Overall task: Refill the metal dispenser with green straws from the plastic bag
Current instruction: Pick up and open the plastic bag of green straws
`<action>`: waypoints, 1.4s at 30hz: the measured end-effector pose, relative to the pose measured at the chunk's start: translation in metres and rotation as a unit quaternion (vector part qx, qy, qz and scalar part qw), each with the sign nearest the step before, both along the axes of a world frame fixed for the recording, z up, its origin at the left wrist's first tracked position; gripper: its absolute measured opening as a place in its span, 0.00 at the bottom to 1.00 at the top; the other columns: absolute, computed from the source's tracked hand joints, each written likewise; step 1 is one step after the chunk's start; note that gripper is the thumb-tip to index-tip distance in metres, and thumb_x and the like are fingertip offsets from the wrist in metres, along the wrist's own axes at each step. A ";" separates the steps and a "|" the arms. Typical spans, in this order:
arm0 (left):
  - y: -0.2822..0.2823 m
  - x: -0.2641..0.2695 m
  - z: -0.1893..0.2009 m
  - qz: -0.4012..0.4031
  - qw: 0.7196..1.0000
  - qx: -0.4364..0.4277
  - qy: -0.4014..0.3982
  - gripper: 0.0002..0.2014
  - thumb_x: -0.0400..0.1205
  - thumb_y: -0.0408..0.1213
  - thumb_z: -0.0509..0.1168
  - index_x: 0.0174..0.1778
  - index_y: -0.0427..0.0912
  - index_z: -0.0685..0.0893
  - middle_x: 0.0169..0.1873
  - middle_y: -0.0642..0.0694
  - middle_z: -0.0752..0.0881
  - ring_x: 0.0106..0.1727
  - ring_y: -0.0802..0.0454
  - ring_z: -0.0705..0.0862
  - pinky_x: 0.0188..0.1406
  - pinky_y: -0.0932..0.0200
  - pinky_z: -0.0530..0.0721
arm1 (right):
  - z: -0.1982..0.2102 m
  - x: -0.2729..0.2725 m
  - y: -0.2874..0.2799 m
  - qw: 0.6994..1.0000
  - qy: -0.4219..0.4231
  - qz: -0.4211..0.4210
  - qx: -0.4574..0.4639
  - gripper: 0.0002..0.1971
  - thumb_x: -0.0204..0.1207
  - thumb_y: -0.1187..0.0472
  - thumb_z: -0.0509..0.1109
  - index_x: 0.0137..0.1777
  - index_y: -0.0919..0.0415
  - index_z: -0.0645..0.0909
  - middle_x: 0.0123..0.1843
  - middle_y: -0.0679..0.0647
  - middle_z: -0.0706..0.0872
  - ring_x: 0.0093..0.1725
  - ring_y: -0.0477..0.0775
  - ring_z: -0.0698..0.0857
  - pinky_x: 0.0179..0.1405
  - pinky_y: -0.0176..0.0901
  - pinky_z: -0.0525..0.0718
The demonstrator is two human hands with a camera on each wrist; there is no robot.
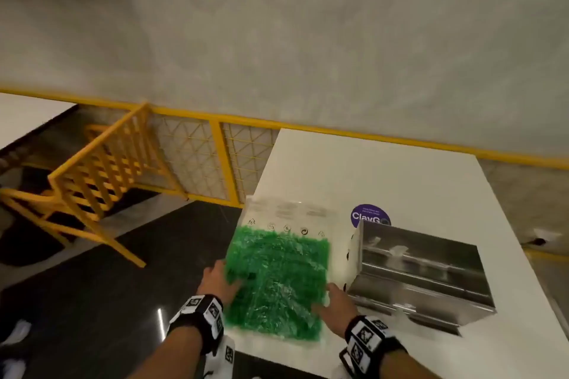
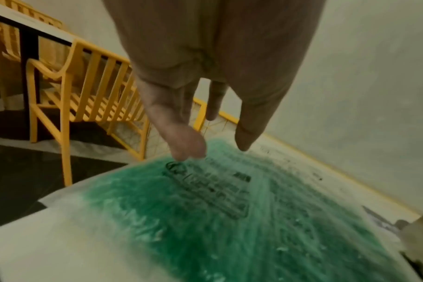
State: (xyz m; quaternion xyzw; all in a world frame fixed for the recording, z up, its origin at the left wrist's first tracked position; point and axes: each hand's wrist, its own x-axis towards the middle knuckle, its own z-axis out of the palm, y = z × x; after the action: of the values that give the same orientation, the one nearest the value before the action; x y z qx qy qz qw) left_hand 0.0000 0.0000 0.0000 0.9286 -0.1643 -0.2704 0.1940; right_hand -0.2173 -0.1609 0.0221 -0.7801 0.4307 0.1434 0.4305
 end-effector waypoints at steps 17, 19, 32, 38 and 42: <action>-0.019 0.022 -0.038 -0.114 0.979 -0.031 0.169 0.26 0.65 0.42 0.80 0.54 0.46 0.74 0.50 0.43 0.86 0.51 0.45 0.86 0.50 0.50 0.86 | -0.100 0.066 0.003 0.953 -0.002 -0.259 0.154 0.84 0.12 0.28 0.78 0.79 0.61 0.61 0.77 0.57 0.72 0.75 0.58 0.72 0.76 0.55 0.71; -0.024 0.023 -0.032 -0.117 0.977 -0.053 0.173 0.25 0.66 0.41 0.79 0.54 0.48 0.75 0.50 0.44 0.86 0.49 0.46 0.86 0.49 0.50 0.87 | -0.074 0.069 0.002 0.953 -0.027 -0.259 0.155 0.77 0.16 0.33 0.83 0.76 0.60 0.66 0.73 0.56 0.76 0.72 0.57 0.75 0.75 0.56 0.72; -0.035 0.048 0.088 -0.002 0.917 -0.329 0.225 0.39 0.62 0.47 0.82 0.68 0.51 0.72 0.63 0.49 0.80 0.63 0.49 0.80 0.64 0.51 0.78 | 0.050 0.048 -0.013 0.933 -0.295 -0.184 0.093 0.53 0.16 0.28 0.77 0.49 0.42 0.67 0.49 0.34 0.74 0.56 0.43 0.77 0.67 0.41 0.72; -0.057 0.069 0.134 0.166 0.808 -0.508 0.250 0.41 0.73 0.41 0.72 0.80 0.49 0.59 0.65 0.41 0.80 0.64 0.44 0.80 0.71 0.40 0.72 | 0.048 0.034 -0.006 0.942 -0.286 -0.145 0.096 0.43 0.41 0.34 0.81 0.55 0.32 0.61 0.50 0.30 0.73 0.68 0.45 0.73 0.76 0.46 0.69; -0.072 0.068 0.146 0.160 0.796 -0.515 0.274 0.15 0.82 0.34 0.64 0.65 0.36 0.77 0.56 0.34 0.85 0.55 0.37 0.85 0.57 0.41 0.82 | 0.044 0.023 -0.009 0.947 -0.270 -0.127 0.117 0.54 0.35 0.33 0.82 0.64 0.40 0.62 0.54 0.31 0.72 0.66 0.43 0.71 0.72 0.37 0.67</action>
State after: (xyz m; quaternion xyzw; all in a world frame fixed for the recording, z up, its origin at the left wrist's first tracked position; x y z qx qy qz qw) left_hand 0.0677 -0.0722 0.1456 0.5920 -0.0680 -0.3539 0.7209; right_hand -0.1940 -0.1703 0.0663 -0.6728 0.3738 -0.0792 0.6335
